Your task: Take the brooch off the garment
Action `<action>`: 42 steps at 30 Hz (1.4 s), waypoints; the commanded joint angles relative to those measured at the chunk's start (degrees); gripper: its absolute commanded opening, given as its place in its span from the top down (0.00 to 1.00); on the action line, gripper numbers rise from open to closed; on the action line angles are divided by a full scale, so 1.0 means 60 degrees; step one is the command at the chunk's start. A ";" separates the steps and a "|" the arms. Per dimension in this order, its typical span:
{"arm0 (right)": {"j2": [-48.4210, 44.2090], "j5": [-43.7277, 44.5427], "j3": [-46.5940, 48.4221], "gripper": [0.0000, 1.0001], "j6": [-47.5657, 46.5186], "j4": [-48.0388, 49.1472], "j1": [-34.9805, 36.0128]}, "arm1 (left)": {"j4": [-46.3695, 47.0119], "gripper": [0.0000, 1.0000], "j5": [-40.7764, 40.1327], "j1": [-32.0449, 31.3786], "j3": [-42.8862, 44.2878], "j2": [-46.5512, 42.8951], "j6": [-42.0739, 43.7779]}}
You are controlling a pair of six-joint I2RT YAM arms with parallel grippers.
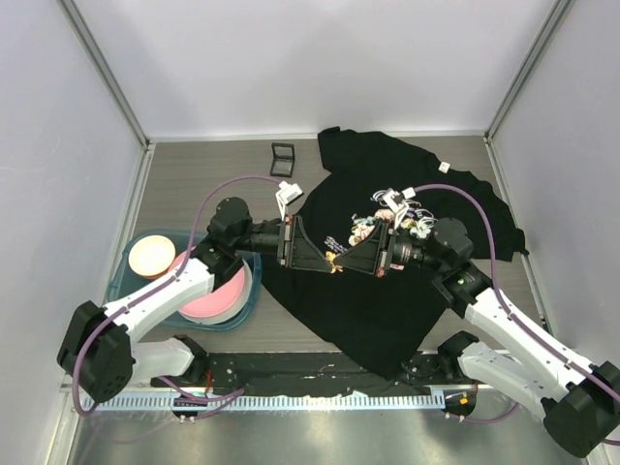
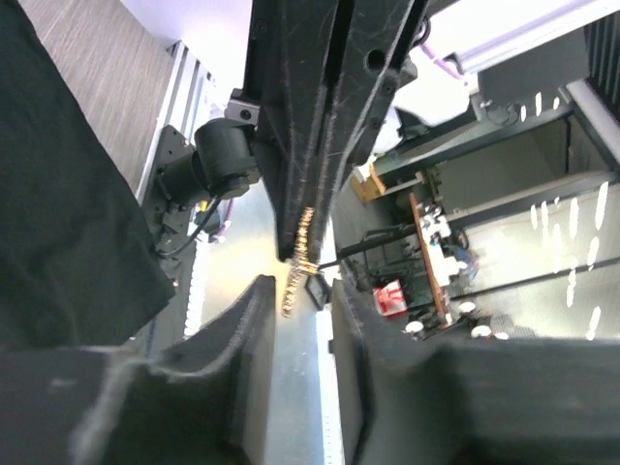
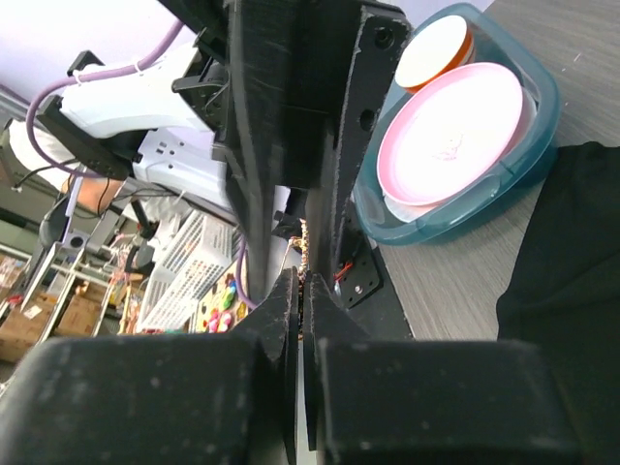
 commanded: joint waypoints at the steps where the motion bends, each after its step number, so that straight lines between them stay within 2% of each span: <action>1: -0.0645 0.1084 -0.0602 0.99 0.0635 0.1091 -0.0007 | 0.0463 0.61 -0.0558 0.0072 -0.0170 -0.0992 0.0012; 6: -0.0793 0.1554 -0.1306 0.99 0.1529 0.2365 -0.0007 | 0.1005 0.48 -0.1672 0.0087 -0.1108 -0.1741 -0.0134; 19: -0.0793 0.1583 -0.1277 0.99 0.2042 0.2893 -0.0007 | 0.2030 0.46 -0.2274 0.0087 -0.1211 -0.1054 -0.0996; 25: -0.0691 0.1540 -0.1350 0.99 0.2262 0.3201 -0.0007 | 0.3216 0.58 -0.2274 0.0087 -0.1241 -0.0673 -0.1598; 26: -0.0676 0.1540 -0.1350 0.99 0.2262 0.3216 -0.0007 | 0.3522 0.62 -0.2245 0.0087 -0.1255 -0.0629 -0.1802; 29: -0.0617 0.1540 -0.1336 0.99 0.2321 0.3318 -0.0007 | 0.3977 0.66 -0.2230 0.0087 -0.1284 -0.0468 -0.2052; 34: -0.0602 0.1554 -0.1350 0.99 0.2336 0.3363 -0.0007 | 0.4243 0.75 -0.2289 0.0072 -0.1314 -0.0351 -0.2141; 36: -0.0588 0.1554 -0.1336 0.99 0.2365 0.3377 -0.0007 | 0.4258 0.84 -0.2246 0.0014 -0.1256 -0.0321 -0.2141; 37: -0.0588 0.1569 -0.1307 0.99 0.2408 0.3363 0.0008 | 0.4258 0.95 -0.2201 -0.0001 -0.1226 -0.0292 -0.2141; 38: -0.0617 0.1641 -0.1292 0.99 0.2452 0.3348 -0.0007 | 0.4258 1.00 -0.2158 -0.0016 -0.1212 -0.0277 -0.2170; 39: -0.0661 0.1787 -0.1219 0.99 0.2482 0.3029 -0.0007 | 0.4229 1.00 -0.2114 -0.0016 -0.1212 -0.0277 -0.2185; 41: -0.0763 0.1920 -0.0883 0.82 0.2234 0.2472 -0.0036 | 0.3894 1.00 -0.2011 -0.0016 -0.1197 -0.0364 -0.2054; 42: -0.0836 0.2109 -0.0737 0.74 0.2030 0.1686 -0.0051 | 0.3660 1.00 -0.2011 -0.0016 -0.1153 -0.0423 -0.1923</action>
